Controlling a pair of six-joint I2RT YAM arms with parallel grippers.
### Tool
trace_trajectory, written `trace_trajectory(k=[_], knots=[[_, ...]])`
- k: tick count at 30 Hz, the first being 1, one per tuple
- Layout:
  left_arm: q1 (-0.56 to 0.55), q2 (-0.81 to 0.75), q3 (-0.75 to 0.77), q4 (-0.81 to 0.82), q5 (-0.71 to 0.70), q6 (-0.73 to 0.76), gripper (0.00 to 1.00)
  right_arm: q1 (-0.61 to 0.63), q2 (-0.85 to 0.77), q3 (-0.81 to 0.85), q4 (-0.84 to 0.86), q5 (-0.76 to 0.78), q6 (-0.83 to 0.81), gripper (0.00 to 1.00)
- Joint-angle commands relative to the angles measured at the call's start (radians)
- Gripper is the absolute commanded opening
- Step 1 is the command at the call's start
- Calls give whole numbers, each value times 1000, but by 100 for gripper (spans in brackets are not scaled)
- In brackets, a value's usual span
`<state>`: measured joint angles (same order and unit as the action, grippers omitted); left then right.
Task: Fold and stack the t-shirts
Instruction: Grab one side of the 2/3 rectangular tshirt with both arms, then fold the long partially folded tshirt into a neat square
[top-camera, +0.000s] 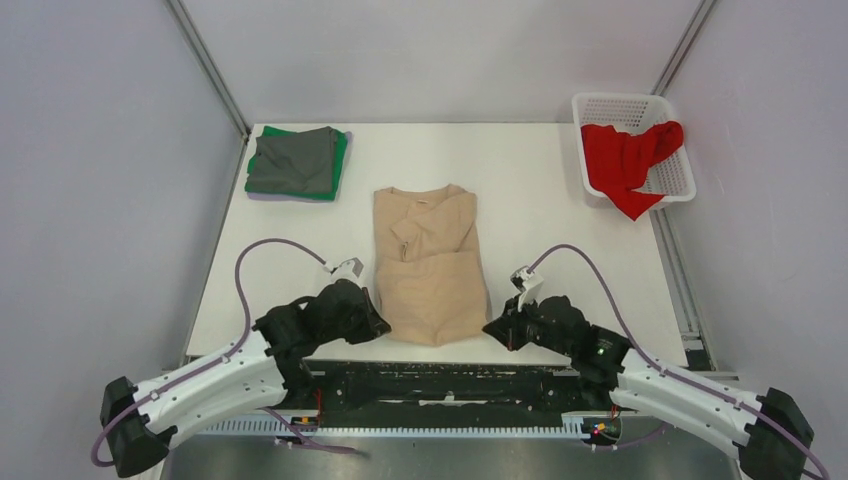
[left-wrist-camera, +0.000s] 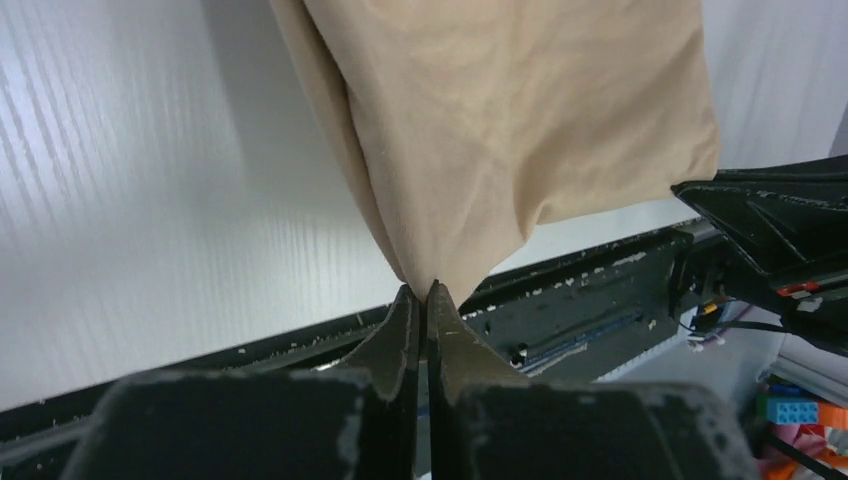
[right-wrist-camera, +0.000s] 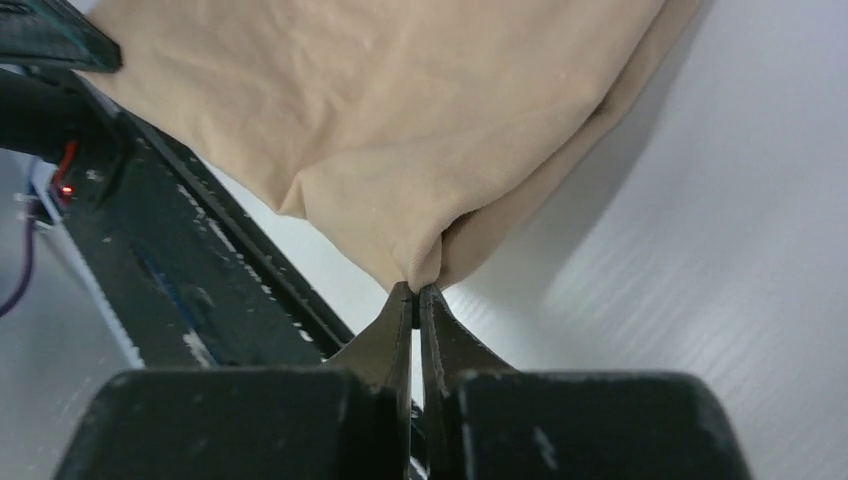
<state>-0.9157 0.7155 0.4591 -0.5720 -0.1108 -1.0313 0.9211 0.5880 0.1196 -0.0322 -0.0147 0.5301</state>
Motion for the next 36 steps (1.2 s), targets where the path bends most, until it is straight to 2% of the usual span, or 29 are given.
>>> trace_trajectory(k=[1, 5, 11, 18, 22, 28, 36], knots=[[-29, -88, 103, -167, -54, -72, 2, 7, -72, 126, -80, -70, -4, 0], [-29, -106, 181, -213, -151, -61, 2, 7, -96, 185, -129, 78, 2, 0], [-27, -49, 263, -181, -310, -30, 2, 6, -42, 280, -122, 272, -11, 0], [24, 134, 397, -130, -434, 69, 2, -19, 160, 449, -86, 455, -115, 0], [130, 218, 454, -90, -422, 136, 2, -106, 279, 534, -44, 405, -180, 0], [325, 317, 482, 56, -257, 238, 2, -293, 446, 630, 50, 235, -233, 0], [464, 524, 602, 132, -176, 310, 2, -416, 685, 776, 129, 114, -267, 0]])
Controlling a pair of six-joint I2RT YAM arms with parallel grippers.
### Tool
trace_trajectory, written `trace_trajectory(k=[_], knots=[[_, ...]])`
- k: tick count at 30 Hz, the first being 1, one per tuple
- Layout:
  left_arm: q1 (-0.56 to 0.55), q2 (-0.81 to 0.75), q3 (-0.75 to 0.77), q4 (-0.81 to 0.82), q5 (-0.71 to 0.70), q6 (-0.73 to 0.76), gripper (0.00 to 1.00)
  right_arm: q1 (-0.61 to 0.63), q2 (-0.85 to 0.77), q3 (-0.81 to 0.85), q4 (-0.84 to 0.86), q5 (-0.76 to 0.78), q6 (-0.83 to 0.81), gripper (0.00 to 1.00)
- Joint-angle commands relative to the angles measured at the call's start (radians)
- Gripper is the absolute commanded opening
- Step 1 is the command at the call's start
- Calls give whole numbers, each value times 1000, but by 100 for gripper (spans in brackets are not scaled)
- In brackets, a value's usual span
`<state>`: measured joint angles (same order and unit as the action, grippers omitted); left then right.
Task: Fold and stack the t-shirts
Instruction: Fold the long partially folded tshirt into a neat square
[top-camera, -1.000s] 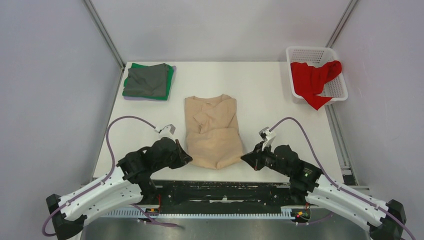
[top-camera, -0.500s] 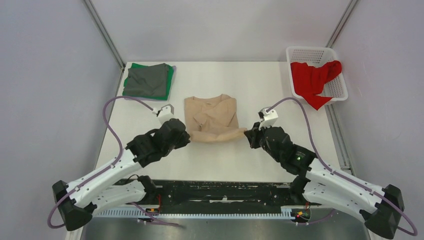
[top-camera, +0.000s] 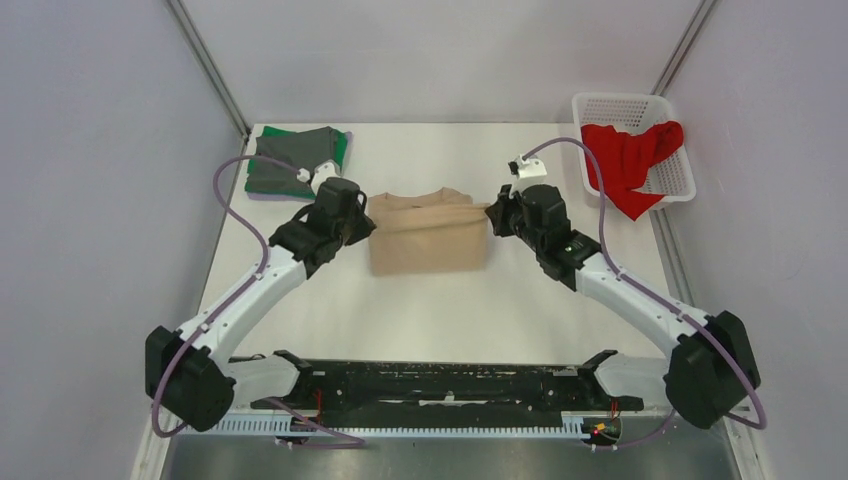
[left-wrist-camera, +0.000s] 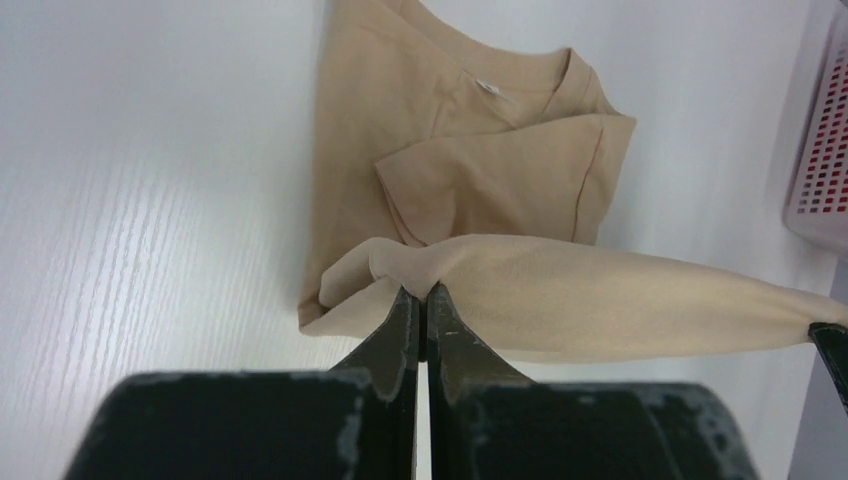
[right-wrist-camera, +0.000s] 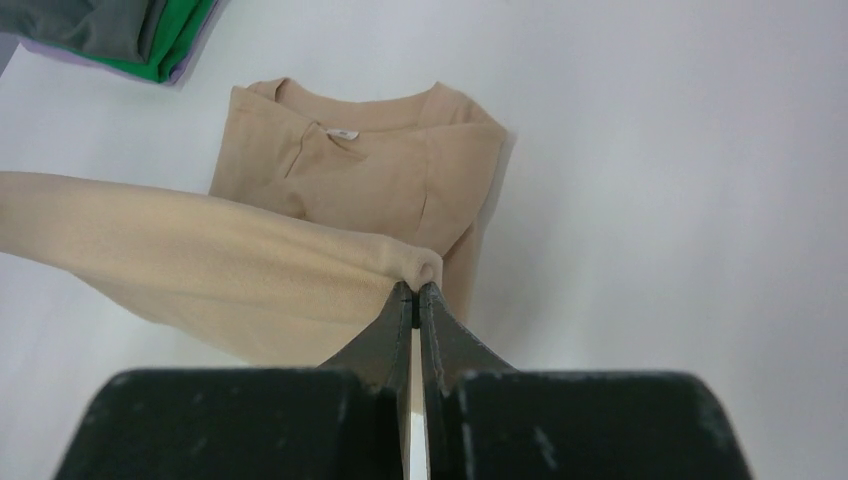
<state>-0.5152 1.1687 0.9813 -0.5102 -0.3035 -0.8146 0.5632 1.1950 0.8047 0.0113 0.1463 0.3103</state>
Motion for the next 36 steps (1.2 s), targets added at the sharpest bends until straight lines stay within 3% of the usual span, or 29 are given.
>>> trace_trajectory(k=[1, 10, 17, 20, 21, 22, 23, 24, 25, 26, 29, 36], knots=[[78, 102, 95, 78, 26, 100, 2, -77, 111, 107, 97, -67, -50, 0], [189, 380, 235, 151, 89, 133, 2, -185, 409, 270, 215, -233, -39, 0], [233, 614, 351, 180, 104, 137, 2, -210, 667, 413, 269, -242, -34, 0], [243, 711, 400, 211, 129, 162, 14, -215, 750, 447, 290, -244, -35, 0], [247, 742, 425, 206, 143, 171, 16, -216, 775, 457, 308, -246, -37, 3], [252, 778, 461, 180, 145, 172, 16, -220, 794, 471, 318, -250, -37, 21], [258, 803, 492, 162, 155, 176, 21, -225, 818, 493, 319, -262, -41, 46], [264, 822, 523, 146, 167, 181, 36, -232, 835, 516, 309, -285, -46, 66], [270, 827, 543, 136, 173, 181, 60, -239, 844, 543, 290, -297, -45, 88], [275, 820, 555, 133, 184, 182, 96, -243, 842, 559, 270, -310, -48, 98], [276, 753, 515, 162, 203, 184, 100, -248, 780, 519, 255, -317, -74, 98], [274, 585, 243, 223, 350, 184, 100, -246, 532, 196, 351, -398, -49, 98]])
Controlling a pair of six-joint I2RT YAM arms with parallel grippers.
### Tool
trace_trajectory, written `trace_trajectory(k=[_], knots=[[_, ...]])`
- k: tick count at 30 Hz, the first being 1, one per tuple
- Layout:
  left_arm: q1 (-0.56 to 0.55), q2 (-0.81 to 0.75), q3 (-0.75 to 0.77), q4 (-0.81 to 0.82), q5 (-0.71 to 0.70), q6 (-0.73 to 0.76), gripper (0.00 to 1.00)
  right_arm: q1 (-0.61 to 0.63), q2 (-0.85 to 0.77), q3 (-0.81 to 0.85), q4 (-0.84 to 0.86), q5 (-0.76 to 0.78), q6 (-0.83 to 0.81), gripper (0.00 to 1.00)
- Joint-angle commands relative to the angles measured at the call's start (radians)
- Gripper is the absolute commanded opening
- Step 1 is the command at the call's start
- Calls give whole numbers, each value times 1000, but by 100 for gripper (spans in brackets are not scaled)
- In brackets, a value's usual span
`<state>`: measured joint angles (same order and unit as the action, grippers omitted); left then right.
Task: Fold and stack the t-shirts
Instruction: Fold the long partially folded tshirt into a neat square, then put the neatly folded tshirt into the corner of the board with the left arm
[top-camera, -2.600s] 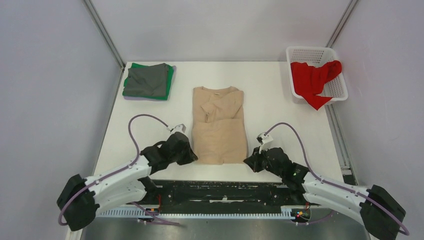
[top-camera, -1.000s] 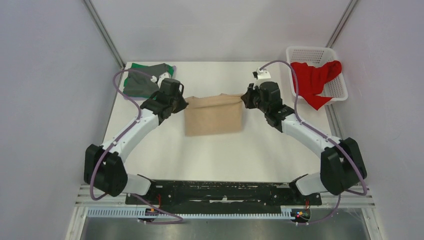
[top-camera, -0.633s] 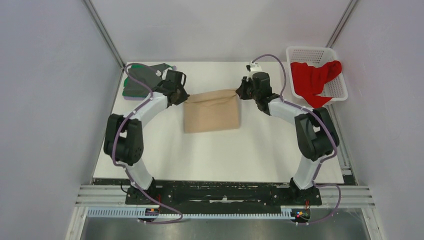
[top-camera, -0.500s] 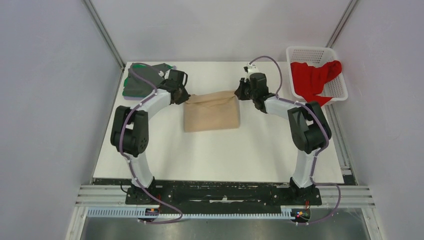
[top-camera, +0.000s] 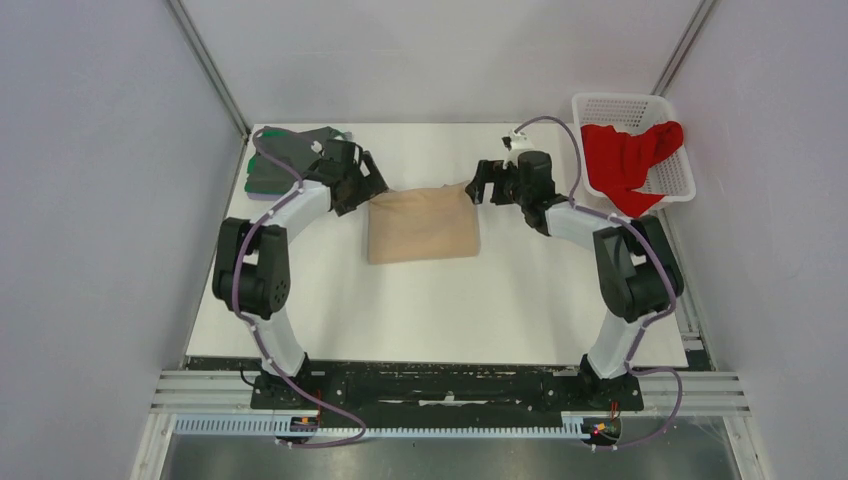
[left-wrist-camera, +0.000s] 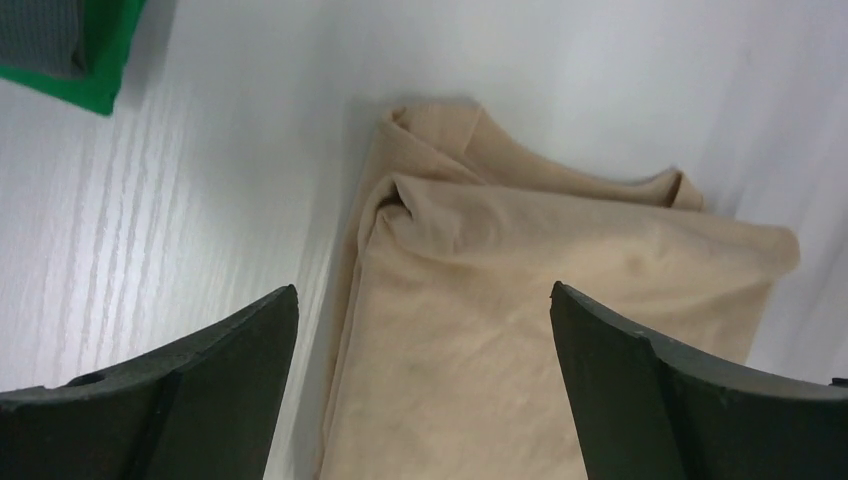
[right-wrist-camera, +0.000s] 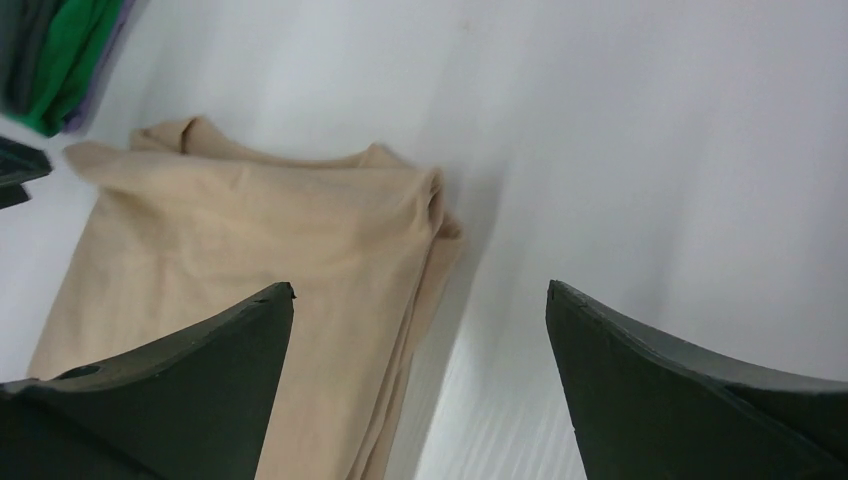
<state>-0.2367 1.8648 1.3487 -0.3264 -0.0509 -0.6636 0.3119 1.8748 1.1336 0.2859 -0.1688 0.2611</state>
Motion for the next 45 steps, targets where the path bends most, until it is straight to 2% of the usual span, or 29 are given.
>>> trace_trajectory(k=[1, 3, 5, 13, 16, 20, 23, 25, 30, 31, 32, 37, 43, 45], knots=[[-4, -135, -167, 62, 114, 31, 100, 6, -184, -186, 85, -107, 1, 98], [-4, -171, -253, 110, 142, 30, 100, 5, -247, -286, 112, -158, 9, 98], [-4, -164, -276, 117, 135, 31, 100, 6, -307, -380, 140, -194, 19, 98], [-20, 1, -198, 92, 157, 52, 99, 5, -534, -580, 67, -155, 2, 98], [-30, 49, -182, 86, 150, 48, 93, 6, -625, -613, -33, -67, -18, 98], [-70, 96, -152, 63, 121, 58, 76, 5, -733, -667, -100, 45, -46, 98], [-117, 125, -107, 1, 35, 68, 64, 4, -800, -699, -121, 97, -66, 98], [-145, 143, -67, -48, -45, 71, 53, 4, -827, -711, -125, 124, -73, 98], [-217, 196, 72, -195, -255, 112, 15, 4, -865, -720, -135, 146, -89, 98], [-228, 209, 99, -216, -300, 129, 4, 4, -871, -725, -133, 148, -89, 98], [-236, 220, 134, -235, -332, 150, 2, 4, -877, -728, -131, 152, -88, 98], [-239, 244, 276, -293, -514, 269, 2, 4, -899, -737, -130, 163, -94, 98], [-235, 228, 408, -246, -784, 547, 2, 4, -936, -748, -125, 197, -87, 98], [-226, 225, 427, -194, -835, 658, 2, 4, -953, -753, -123, 208, -85, 98]])
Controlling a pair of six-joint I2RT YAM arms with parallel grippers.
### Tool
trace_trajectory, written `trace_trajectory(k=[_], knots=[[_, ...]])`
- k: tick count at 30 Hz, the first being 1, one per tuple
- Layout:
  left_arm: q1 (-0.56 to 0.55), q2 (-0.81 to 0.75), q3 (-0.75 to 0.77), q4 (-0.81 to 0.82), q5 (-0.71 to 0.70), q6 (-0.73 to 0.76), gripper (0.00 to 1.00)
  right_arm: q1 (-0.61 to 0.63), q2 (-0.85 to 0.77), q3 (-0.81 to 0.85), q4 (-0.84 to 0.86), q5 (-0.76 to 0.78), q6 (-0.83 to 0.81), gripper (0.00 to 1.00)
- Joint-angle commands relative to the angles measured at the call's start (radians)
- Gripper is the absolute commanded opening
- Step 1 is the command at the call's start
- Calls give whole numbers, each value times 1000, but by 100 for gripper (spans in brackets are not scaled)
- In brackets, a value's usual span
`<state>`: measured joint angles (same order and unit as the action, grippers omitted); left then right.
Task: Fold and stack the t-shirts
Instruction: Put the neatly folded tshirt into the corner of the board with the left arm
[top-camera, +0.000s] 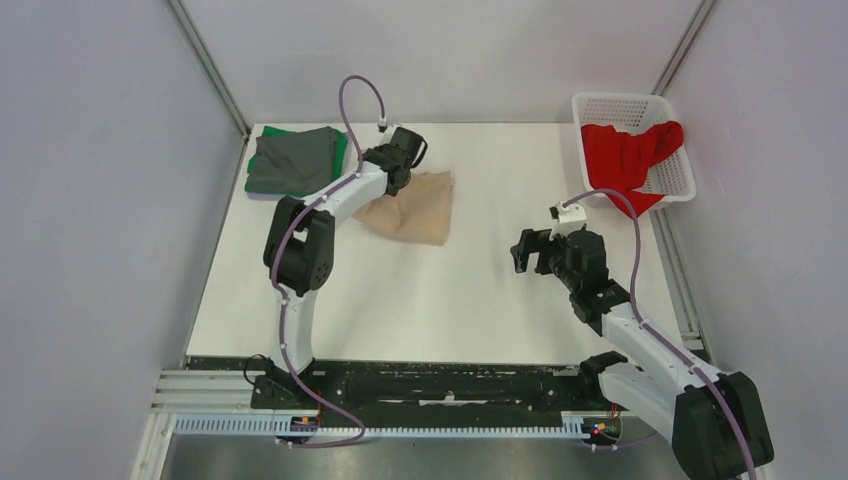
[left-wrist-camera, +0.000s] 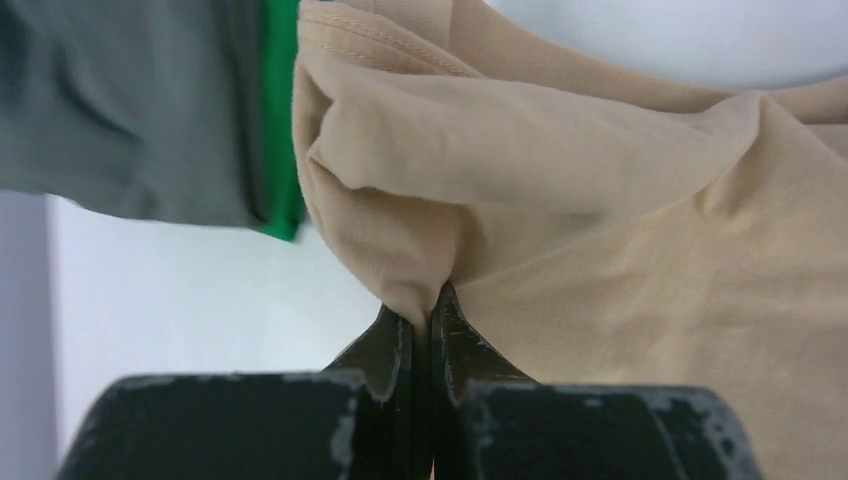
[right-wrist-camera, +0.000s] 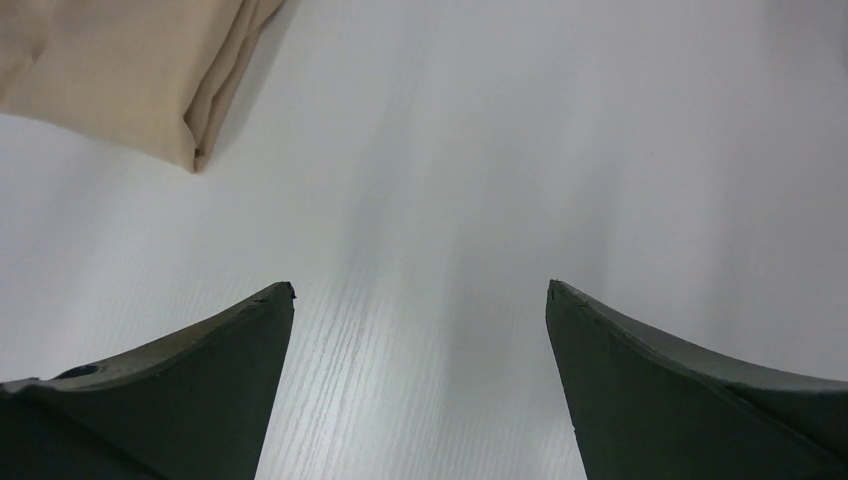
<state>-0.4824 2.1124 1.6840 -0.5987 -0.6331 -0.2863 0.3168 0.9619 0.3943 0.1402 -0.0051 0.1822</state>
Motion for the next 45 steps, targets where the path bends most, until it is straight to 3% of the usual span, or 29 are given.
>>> trace_trajectory(k=[1, 7, 13, 17, 25, 34, 45], knots=[[26, -26, 92, 109, -265, 353, 2, -1, -47, -13, 23, 52, -7, 98], [69, -85, 32, 290, -320, 634, 2, -1, -78, -22, 31, 93, 2, 98], [130, -164, 51, 334, -217, 710, 2, -1, -80, -12, 25, 110, 11, 98], [172, -189, 121, 265, -104, 685, 2, 0, -76, -14, 23, 109, 19, 98], [201, -232, 202, 212, -23, 675, 2, -1, -76, -15, 23, 111, 18, 98], [216, -278, 286, 168, 38, 628, 2, 0, -81, -17, 20, 111, 25, 98], [301, -203, 284, 184, 70, 569, 2, -1, -69, -20, 23, 114, 23, 98]])
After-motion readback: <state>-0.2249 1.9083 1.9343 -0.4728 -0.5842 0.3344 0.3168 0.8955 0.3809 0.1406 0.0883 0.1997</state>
